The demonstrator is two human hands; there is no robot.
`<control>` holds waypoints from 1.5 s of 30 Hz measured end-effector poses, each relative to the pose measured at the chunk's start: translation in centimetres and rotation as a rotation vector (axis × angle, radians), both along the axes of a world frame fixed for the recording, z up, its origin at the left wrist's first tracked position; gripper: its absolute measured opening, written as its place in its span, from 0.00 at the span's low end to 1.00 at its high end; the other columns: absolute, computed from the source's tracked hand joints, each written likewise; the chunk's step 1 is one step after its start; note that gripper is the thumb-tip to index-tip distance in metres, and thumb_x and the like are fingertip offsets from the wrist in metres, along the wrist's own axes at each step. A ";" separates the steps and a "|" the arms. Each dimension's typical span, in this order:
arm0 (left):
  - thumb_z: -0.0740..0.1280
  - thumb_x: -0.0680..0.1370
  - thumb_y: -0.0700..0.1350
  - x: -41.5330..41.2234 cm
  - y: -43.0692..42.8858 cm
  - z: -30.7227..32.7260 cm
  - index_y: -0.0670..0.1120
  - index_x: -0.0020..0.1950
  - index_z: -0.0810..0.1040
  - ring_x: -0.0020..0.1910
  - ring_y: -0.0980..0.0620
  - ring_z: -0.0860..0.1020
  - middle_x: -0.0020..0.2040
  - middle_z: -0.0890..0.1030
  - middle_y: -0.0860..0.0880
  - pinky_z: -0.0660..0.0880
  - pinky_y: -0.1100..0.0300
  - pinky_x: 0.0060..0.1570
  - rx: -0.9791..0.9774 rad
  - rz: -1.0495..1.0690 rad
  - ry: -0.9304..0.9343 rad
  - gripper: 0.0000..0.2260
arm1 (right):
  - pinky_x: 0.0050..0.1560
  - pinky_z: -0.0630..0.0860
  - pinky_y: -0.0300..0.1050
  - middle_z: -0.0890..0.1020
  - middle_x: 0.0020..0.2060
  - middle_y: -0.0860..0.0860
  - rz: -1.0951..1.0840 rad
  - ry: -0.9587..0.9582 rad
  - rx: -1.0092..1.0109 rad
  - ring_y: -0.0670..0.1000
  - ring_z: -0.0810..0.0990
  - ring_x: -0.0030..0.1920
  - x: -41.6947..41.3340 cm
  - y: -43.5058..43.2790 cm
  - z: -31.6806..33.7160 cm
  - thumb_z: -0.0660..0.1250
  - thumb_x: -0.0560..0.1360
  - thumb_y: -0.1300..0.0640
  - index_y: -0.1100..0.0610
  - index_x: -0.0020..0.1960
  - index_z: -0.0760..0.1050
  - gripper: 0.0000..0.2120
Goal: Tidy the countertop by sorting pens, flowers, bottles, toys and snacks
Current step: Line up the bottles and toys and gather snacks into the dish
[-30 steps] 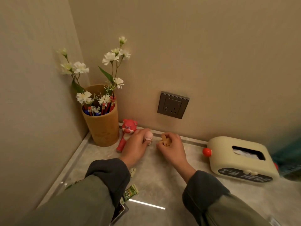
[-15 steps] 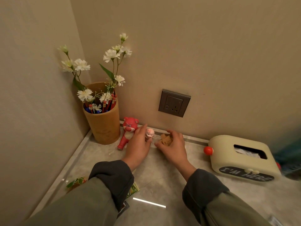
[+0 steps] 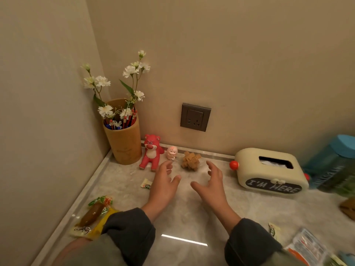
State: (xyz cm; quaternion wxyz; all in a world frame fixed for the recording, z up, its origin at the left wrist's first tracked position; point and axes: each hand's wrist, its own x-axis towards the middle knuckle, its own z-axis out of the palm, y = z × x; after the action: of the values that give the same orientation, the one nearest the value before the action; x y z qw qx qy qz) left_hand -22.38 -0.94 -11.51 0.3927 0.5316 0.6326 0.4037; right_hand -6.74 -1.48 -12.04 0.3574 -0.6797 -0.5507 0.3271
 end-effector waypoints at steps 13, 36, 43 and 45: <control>0.65 0.79 0.41 9.3 -6.0 3.9 0.55 0.61 0.72 0.52 0.56 0.77 0.57 0.76 0.56 0.80 0.51 0.53 -0.006 -0.215 -0.104 0.14 | 0.47 0.71 0.32 0.73 0.63 0.48 -0.153 0.177 0.067 0.45 0.75 0.57 8.4 -8.1 2.4 0.71 0.73 0.59 0.50 0.71 0.65 0.29; 0.68 0.76 0.44 40.5 -13.7 2.7 0.58 0.59 0.74 0.56 0.58 0.75 0.62 0.76 0.54 0.75 0.60 0.57 -0.064 -0.517 0.058 0.14 | 0.61 0.73 0.46 0.74 0.55 0.46 -0.311 0.065 0.172 0.48 0.73 0.58 40.0 -16.5 3.3 0.72 0.68 0.65 0.44 0.58 0.69 0.25; 0.73 0.69 0.59 42.8 -13.2 0.9 0.54 0.74 0.62 0.67 0.51 0.66 0.70 0.67 0.51 0.67 0.57 0.66 -0.012 -0.768 0.686 0.36 | 0.60 0.61 0.33 0.70 0.59 0.47 -0.189 -0.029 0.197 0.44 0.68 0.60 42.8 -13.5 2.5 0.72 0.68 0.65 0.44 0.61 0.68 0.28; 0.71 0.68 0.62 43.4 -12.9 0.5 0.55 0.74 0.61 0.66 0.51 0.65 0.69 0.66 0.52 0.66 0.57 0.64 0.033 -0.765 0.732 0.37 | 0.62 0.60 0.34 0.69 0.63 0.49 -0.187 -0.070 0.175 0.47 0.67 0.63 43.2 -12.2 1.8 0.73 0.68 0.63 0.48 0.65 0.69 0.28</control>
State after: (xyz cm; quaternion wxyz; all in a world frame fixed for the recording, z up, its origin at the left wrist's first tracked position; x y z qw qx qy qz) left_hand 21.00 -13.79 -11.04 0.2571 0.8367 0.4826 0.0294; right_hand 36.48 -13.68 -10.26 0.4249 -0.7052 -0.5235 0.2191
